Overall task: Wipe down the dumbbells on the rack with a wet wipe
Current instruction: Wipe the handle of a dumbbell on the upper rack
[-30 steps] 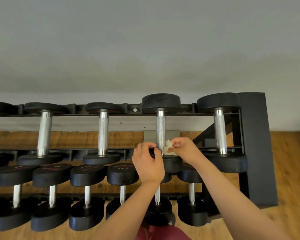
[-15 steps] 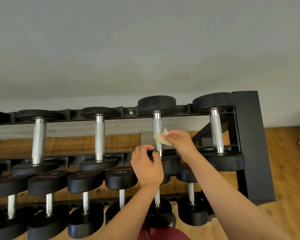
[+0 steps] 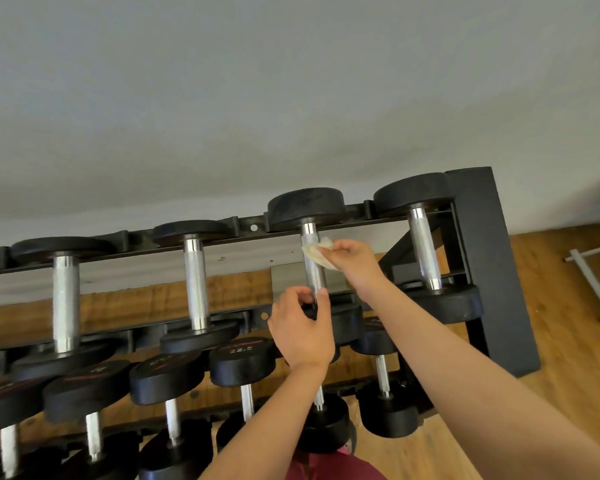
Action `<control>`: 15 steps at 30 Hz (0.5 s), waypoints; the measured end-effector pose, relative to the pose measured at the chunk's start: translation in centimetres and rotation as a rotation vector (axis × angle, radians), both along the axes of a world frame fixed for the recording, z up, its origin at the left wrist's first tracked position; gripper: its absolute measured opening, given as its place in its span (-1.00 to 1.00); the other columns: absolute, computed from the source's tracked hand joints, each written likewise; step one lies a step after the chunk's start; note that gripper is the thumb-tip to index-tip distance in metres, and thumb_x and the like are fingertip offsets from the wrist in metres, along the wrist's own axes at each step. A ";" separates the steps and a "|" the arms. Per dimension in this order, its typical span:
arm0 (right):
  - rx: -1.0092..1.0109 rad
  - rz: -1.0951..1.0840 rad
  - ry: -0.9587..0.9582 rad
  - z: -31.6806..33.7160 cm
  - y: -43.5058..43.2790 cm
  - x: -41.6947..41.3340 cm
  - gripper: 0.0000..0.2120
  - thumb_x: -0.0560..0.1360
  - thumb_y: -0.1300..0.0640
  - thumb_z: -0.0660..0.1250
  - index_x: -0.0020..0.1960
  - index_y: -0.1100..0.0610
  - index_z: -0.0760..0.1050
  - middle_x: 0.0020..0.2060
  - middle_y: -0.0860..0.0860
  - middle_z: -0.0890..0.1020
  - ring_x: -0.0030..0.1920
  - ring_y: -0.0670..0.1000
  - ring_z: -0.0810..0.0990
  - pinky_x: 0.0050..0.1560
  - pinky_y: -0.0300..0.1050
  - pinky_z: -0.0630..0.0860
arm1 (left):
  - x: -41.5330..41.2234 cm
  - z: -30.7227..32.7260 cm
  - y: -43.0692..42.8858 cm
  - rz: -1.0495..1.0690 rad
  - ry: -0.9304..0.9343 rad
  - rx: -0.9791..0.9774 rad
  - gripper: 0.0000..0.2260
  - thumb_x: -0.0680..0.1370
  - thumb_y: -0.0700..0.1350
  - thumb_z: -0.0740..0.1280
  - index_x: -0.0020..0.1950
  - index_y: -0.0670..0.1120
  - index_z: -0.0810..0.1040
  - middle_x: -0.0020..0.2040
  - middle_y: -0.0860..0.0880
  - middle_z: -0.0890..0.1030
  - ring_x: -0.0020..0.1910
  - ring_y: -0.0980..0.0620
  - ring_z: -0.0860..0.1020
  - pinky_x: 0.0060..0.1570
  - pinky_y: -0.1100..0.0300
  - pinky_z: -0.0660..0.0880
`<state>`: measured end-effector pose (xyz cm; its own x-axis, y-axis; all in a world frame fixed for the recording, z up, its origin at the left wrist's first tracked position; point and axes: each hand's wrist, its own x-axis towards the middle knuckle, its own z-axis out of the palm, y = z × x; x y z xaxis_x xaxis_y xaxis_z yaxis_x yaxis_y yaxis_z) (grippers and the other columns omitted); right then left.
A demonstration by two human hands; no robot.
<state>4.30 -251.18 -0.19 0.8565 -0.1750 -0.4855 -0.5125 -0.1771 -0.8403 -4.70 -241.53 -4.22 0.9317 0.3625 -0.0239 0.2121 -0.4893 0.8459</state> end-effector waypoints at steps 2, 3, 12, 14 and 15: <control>-0.012 0.056 0.011 -0.7 -0.8 -1.9 -0.86 0.49 0.14 0.44 -0.21 0.14 0.54 -0.25 -0.02 0.56 -0.16 -0.11 0.49 0.00 -0.22 0.36 | 0.1 0.2 0.0 -0.001 -0.012 -0.003 -0.66 0.50 0.29 0.10 -0.08 0.07 0.47 -0.19 0.17 0.52 -0.13 0.13 0.47 0.01 0.05 0.43; -0.033 0.113 0.013 -1.1 -1.3 -2.8 -0.81 0.49 0.16 0.44 -0.27 0.14 0.53 -0.30 -0.01 0.54 -0.21 -0.09 0.49 -0.04 -0.23 0.38 | 0.1 0.3 0.0 -0.004 -0.016 -0.002 -0.67 0.50 0.28 0.09 -0.09 0.07 0.47 -0.19 0.16 0.52 -0.14 0.12 0.46 0.00 0.07 0.41; -0.484 0.379 -0.018 -0.4 -0.9 -4.2 -0.81 0.46 0.19 0.46 -0.29 0.10 0.51 -0.31 -0.03 0.54 -0.22 -0.08 0.52 -0.09 -0.22 0.41 | 0.1 0.4 0.1 -0.030 0.001 0.005 -0.83 0.55 0.10 0.14 -0.08 0.07 0.47 -0.18 0.15 0.52 -0.13 0.12 0.44 0.01 0.09 0.37; -0.560 0.334 -0.060 -0.2 -0.3 -4.6 -0.83 0.46 0.19 0.45 -0.27 0.10 0.52 -0.32 -0.07 0.53 -0.23 -0.08 0.52 -0.10 -0.21 0.44 | 0.1 0.3 0.2 -0.029 -0.003 0.008 -0.86 0.56 0.08 0.15 -0.09 0.08 0.45 -0.19 0.15 0.51 -0.14 0.13 0.42 0.00 0.09 0.34; -0.546 0.288 -0.078 -0.3 -0.2 -5.0 -0.83 0.45 0.20 0.46 -0.27 0.10 0.52 -0.32 -0.07 0.54 -0.22 -0.07 0.53 -0.12 -0.21 0.45 | 0.1 0.2 0.2 -0.027 0.003 0.002 -0.90 0.58 0.04 0.19 -0.09 0.08 0.44 -0.19 0.14 0.51 -0.13 0.12 0.42 0.00 0.09 0.33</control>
<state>-0.70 -251.40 -0.51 0.9355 -0.1371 -0.3256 -0.3211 -0.7141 -0.6220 -4.63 -241.31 -3.99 0.9412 0.3368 -0.0256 0.2008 -0.4970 0.8442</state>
